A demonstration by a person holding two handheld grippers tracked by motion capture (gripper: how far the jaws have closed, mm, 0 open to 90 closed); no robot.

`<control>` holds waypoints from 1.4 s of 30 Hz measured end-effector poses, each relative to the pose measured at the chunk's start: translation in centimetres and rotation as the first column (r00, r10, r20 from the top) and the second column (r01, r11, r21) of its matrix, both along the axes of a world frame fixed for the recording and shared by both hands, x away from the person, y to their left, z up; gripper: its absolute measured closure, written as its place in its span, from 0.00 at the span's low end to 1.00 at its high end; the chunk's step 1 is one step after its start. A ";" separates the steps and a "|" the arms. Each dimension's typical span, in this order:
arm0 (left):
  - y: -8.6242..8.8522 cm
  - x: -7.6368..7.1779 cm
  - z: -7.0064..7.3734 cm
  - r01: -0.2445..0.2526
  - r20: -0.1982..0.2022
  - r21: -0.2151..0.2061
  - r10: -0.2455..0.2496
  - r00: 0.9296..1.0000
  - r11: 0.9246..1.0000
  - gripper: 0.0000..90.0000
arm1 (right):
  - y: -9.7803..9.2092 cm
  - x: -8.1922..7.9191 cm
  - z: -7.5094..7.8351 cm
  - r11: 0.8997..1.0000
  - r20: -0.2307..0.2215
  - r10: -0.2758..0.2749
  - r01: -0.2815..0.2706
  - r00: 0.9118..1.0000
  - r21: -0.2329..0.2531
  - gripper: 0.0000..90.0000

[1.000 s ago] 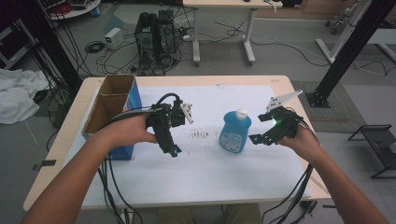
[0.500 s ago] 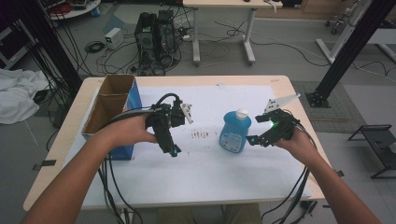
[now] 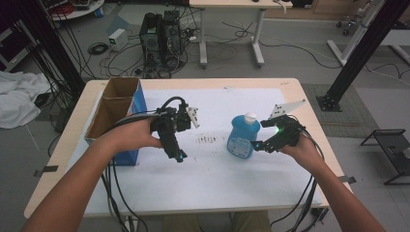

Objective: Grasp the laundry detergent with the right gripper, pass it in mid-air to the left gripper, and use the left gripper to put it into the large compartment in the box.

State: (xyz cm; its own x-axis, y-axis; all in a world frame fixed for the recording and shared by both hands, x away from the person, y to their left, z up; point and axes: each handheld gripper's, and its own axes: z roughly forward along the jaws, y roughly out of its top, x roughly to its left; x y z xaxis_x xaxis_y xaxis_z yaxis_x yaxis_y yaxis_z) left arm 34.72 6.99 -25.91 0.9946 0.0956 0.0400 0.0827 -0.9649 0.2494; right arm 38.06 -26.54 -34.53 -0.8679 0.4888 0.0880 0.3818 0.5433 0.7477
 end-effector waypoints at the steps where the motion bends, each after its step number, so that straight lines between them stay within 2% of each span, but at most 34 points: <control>1: 0.0 0.0 0.0 0.000 0.000 0.000 0.000 1.000 1.000 0.14 | 0.0 0.0 0.0 1.000 0.000 0.000 0.000 1.000 0.000 0.02; 2: 0.0 0.0 0.0 -0.001 -0.001 0.000 0.001 1.000 1.000 0.14 | 0.1 0.1 -0.1 1.000 0.010 0.009 -0.009 1.000 0.002 0.02; 9: 0.0 0.0 0.0 -0.003 -0.003 -0.001 0.003 1.000 1.000 0.14 | 0.8 0.3 -1.0 1.000 0.002 0.014 -0.014 1.000 0.019 0.02; 15: 0.0 0.0 0.0 -0.004 -0.003 0.000 0.004 1.000 1.000 0.14 | 1.2 0.4 -1.4 0.999 0.029 0.026 -0.027 0.999 0.022 0.02; 23: 0.0 0.1 -0.1 -0.006 -0.009 -0.002 0.006 1.000 1.000 0.14 | 1.5 0.5 -2.0 0.999 0.029 -0.001 0.000 1.000 0.048 0.02; 29: 0.1 0.1 0.0 -0.007 -0.004 -0.003 0.007 1.000 1.000 0.14 | 1.9 0.6 -2.5 0.998 0.032 0.009 -0.011 0.999 0.059 0.02; 34: 0.1 0.0 -0.1 -0.008 -0.008 0.000 0.008 1.000 1.000 0.14 | 2.2 0.6 -2.8 0.997 0.024 -0.008 0.006 1.000 0.081 0.02; 35: 0.2 0.0 -0.1 -0.008 -0.007 -0.001 0.008 1.000 1.000 0.14 | 2.2 0.8 -2.9 0.997 0.036 -0.005 0.002 0.999 0.081 0.02; 39: 0.2 0.1 -0.1 -0.009 -0.007 -0.002 0.009 1.000 1.000 0.14 | 2.2 0.6 -3.2 0.995 0.037 -0.013 0.009 0.999 0.101 0.02; 42: 0.2 0.1 -0.1 -0.010 -0.005 0.000 0.010 1.000 1.000 0.14 | 2.4 0.7 -3.4 0.994 0.062 -0.008 0.001 0.998 0.105 0.02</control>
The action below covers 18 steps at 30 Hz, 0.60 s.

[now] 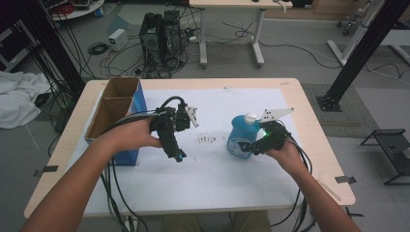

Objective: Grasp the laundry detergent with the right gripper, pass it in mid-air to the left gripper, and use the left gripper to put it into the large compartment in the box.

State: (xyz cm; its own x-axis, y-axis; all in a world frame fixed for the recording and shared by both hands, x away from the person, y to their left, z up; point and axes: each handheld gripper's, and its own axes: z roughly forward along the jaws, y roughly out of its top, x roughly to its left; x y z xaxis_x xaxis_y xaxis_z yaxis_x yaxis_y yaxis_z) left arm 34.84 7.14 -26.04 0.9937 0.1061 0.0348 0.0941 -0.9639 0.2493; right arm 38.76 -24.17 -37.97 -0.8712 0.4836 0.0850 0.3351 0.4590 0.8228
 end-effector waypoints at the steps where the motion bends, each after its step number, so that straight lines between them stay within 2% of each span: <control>1: 0.0 0.0 0.0 0.001 0.000 0.000 -0.001 1.000 1.000 0.14 | 0.0 0.1 -0.1 1.000 0.021 0.000 0.000 1.000 -0.002 0.02; 8: 0.0 0.1 0.0 0.002 -0.002 0.004 -0.002 1.000 1.000 0.14 | 0.1 0.1 -0.3 1.000 0.032 -0.004 0.003 0.999 0.013 0.03; 11: 0.0 0.1 0.0 -0.001 -0.005 0.003 0.001 1.000 1.000 0.14 | 0.3 -0.1 -0.3 1.000 -0.002 -0.011 0.011 1.000 0.022 0.04; 16: 0.0 0.1 0.0 -0.001 -0.001 0.002 0.001 1.000 1.000 0.14 | 0.4 0.0 -0.7 1.000 0.008 -0.006 0.006 1.000 0.028 0.04; 17: 0.1 0.1 0.0 -0.002 -0.002 0.001 0.002 1.000 1.000 0.14 | 0.4 0.1 -0.8 1.000 0.029 -0.003 0.002 1.000 0.026 0.04; 18: 0.1 0.1 0.0 0.000 0.001 0.002 0.000 1.000 1.000 0.14 | 0.4 0.1 -0.8 1.000 0.027 -0.004 0.004 1.000 0.030 0.04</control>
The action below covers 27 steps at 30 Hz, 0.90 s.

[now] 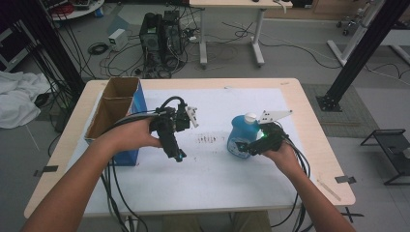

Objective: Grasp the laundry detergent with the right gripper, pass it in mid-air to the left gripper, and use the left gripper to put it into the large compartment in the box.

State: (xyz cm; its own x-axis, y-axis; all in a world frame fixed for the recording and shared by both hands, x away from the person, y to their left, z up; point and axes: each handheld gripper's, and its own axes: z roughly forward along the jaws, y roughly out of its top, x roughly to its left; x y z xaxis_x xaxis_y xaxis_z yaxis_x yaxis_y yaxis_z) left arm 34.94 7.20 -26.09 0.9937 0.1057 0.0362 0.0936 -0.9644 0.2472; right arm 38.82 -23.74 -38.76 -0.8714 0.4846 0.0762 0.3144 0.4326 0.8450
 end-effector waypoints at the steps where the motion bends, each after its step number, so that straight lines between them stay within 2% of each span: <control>1: 0.0 0.0 0.0 -0.002 0.000 -0.001 0.002 1.000 1.000 0.14 | 0.0 0.0 0.0 1.000 0.013 0.003 -0.003 1.000 -0.002 0.04; 11: 0.1 0.0 0.0 -0.003 -0.004 0.001 0.003 1.000 1.000 0.14 | 0.0 -0.1 -0.2 1.000 0.005 -0.010 0.010 1.000 0.014 0.07; 12: 0.1 0.0 0.0 -0.003 -0.005 0.000 0.003 1.000 1.000 0.14 | 0.0 -0.1 -0.2 1.000 0.007 -0.001 0.001 1.000 0.019 0.10; 13: 0.1 0.0 0.0 -0.002 -0.004 0.000 0.002 1.000 1.000 0.14 | 0.0 -0.1 -0.3 1.000 0.016 0.012 -0.012 1.000 0.026 0.16; 16: 0.1 0.0 -0.1 -0.003 -0.007 -0.004 0.003 1.000 1.000 0.14 | 0.1 -0.1 -0.3 0.999 0.020 0.012 -0.012 1.000 0.032 0.16; 17: 0.1 0.0 -0.1 -0.004 -0.007 -0.003 0.004 1.000 1.000 0.14 | 0.4 -0.1 -0.6 0.998 0.037 0.007 -0.009 0.999 0.054 0.16; 20: 0.2 -0.1 -0.1 -0.004 -0.004 -0.004 0.004 1.000 1.000 0.14 | 0.5 -0.1 -0.6 0.999 0.023 0.003 -0.004 1.000 0.046 0.16; 24: 0.2 -0.1 0.0 -0.005 -0.006 0.000 0.005 1.000 1.000 0.14 | 0.4 0.0 -0.7 0.999 0.039 -0.007 0.005 0.999 0.047 0.17; 27: 0.3 -0.1 -0.1 -0.005 -0.005 -0.003 0.005 1.000 1.000 0.14 | 0.3 -0.1 -0.7 0.999 0.035 -0.016 0.014 0.999 0.049 0.17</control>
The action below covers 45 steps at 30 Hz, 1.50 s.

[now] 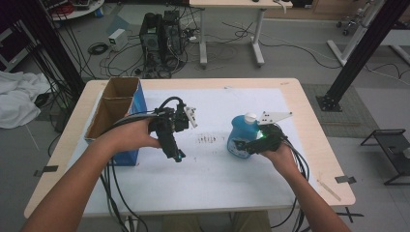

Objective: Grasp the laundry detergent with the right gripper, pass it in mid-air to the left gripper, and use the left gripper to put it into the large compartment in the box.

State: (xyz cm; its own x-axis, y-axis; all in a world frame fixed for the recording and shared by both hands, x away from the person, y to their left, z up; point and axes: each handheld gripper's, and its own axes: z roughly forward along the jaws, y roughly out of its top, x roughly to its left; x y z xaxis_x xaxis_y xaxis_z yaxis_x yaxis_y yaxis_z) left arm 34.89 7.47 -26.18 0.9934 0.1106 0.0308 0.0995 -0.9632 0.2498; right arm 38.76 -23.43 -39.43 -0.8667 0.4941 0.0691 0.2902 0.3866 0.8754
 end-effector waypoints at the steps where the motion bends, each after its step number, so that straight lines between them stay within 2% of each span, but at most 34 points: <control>1: 0.0 0.0 0.0 0.000 -0.001 0.001 0.000 1.000 1.000 0.14 | 0.0 0.0 0.0 1.000 0.001 -0.002 0.002 1.000 -0.001 0.17; 5: 0.1 0.0 0.0 -0.003 -0.003 0.001 0.003 1.000 1.000 0.14 | 0.0 -0.1 -0.1 1.000 0.005 -0.008 0.008 1.000 0.007 0.18; 6: 0.1 0.0 0.0 -0.002 -0.005 0.000 0.002 1.000 1.000 0.14 | -0.2 -0.1 0.1 1.000 -0.002 0.001 -0.001 1.000 -0.021 0.18; 7: 0.0 0.0 0.0 -0.001 -0.004 0.000 0.001 1.000 1.000 0.14 | 0.0 -0.1 -0.1 1.000 -0.001 -0.014 0.014 1.000 0.007 0.18; 10: 0.0 0.0 0.0 -0.001 -0.001 0.000 0.001 1.000 1.000 0.14 | 0.0 -0.1 -0.1 1.000 0.009 -0.012 0.012 1.000 0.001 0.19; 11: 0.0 0.0 0.0 -0.001 -0.002 0.000 0.001 1.000 1.000 0.14 | -0.1 -0.1 -0.1 1.000 0.009 -0.008 0.008 1.000 0.000 0.20; 12: 0.0 0.0 0.0 -0.003 -0.002 -0.001 0.003 1.000 1.000 0.14 | -0.1 -0.1 -0.1 1.000 0.010 -0.003 0.003 1.000 0.003 0.27; 19: 0.0 0.0 0.0 -0.001 -0.001 0.001 0.001 1.000 1.000 0.14 | -0.3 -0.1 0.1 1.000 0.008 -0.001 0.001 1.000 -0.008 0.29; 21: 0.0 0.0 0.0 -0.003 -0.004 -0.002 0.003 1.000 1.000 0.14 | -0.4 -0.2 0.1 1.000 0.011 -0.001 0.001 1.000 -0.009 0.35; 28: 0.0 0.0 0.0 -0.001 -0.003 0.000 0.001 1.000 1.000 0.14 | -0.3 -0.3 0.1 1.000 0.033 0.003 -0.003 0.999 -0.015 0.43; 33: 0.1 0.1 0.0 -0.003 0.002 0.001 0.003 1.000 1.000 0.14 | -0.3 -0.3 0.2 1.000 0.042 0.002 -0.001 0.999 -0.017 0.46; 35: 0.1 0.1 -0.1 -0.002 0.001 -0.004 0.002 1.000 1.000 0.14 | -0.3 -0.3 0.1 1.000 0.060 0.003 -0.001 0.998 -0.031 0.47; 37: 0.1 0.1 -0.1 -0.004 0.002 0.000 0.004 1.000 1.000 0.14 | -0.3 -0.5 0.2 1.000 0.038 -0.006 0.006 0.999 -0.021 0.47; 42: 0.1 0.1 -0.1 -0.001 -0.002 0.000 0.001 1.000 1.000 0.14 | -0.2 -0.6 0.2 0.999 0.064 -0.003 0.006 0.998 -0.037 0.49; 45: 0.0 0.2 -0.1 0.000 -0.002 -0.002 0.000 1.000 1.000 0.14 | -0.2 -0.7 0.3 0.999 0.064 -0.003 0.005 0.998 -0.040 0.49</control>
